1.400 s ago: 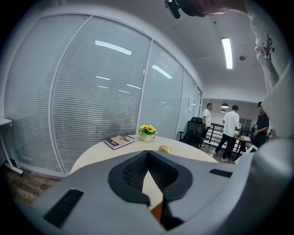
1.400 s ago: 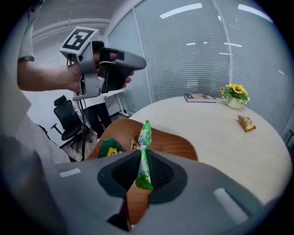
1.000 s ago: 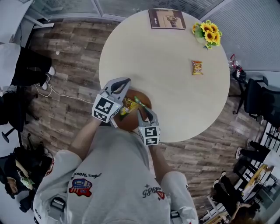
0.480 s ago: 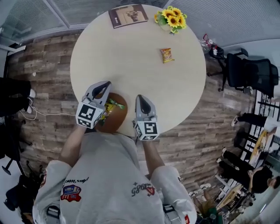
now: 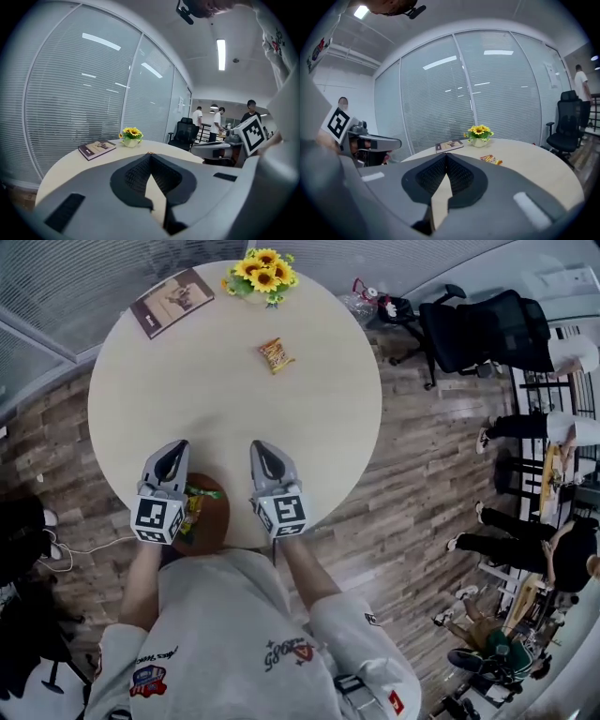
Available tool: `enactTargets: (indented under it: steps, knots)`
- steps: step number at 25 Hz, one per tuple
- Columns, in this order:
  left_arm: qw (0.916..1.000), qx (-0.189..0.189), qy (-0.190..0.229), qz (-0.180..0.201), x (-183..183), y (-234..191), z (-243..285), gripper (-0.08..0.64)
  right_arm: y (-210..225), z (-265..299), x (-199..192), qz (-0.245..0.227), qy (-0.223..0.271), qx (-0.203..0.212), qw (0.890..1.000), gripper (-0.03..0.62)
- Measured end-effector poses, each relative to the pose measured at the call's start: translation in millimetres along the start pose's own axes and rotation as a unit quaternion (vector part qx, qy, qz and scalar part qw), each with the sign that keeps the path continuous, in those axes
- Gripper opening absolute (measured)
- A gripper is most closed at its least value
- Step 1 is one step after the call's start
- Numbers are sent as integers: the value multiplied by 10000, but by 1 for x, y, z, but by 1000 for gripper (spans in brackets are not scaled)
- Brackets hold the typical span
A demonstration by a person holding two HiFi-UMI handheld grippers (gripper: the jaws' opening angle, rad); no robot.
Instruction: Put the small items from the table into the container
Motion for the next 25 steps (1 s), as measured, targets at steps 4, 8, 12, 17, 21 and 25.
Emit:
enactTargets:
  steps: [4, 8, 12, 17, 21, 25]
  knots:
    - [9999, -98, -2, 54, 13, 5, 13, 3, 46, 26, 17, -6, 143, -410, 9991, 3]
    - [9998, -156, -99, 95, 21, 9, 23, 3, 92, 69, 32, -169, -41, -546, 9984, 8]
    - [9997, -127, -204, 103, 25, 11, 36, 3, 132, 129, 31, -322, -637, -518, 9961, 137]
    - [9998, 18, -215, -8, 31, 11, 55, 3, 174, 205, 14, -727, -1507, -515, 9846, 321]
    - [9995, 229, -211, -68, 32, 6, 55, 3, 199, 249, 12, -749, -1854, -627, 9778, 347]
    - [9987, 405, -290, -120, 25, -1, 55, 3, 212, 273, 12, -737, -2077, -606, 9735, 345]
Point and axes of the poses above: the fingertips, and each gripper's own axes: z forward along the fingers, y to its right, x out of its top, the point moved 10 cm from there along -z, backward along the fingers, and after that the axes turned 11 degrees about -y, right-handed, at the moved point
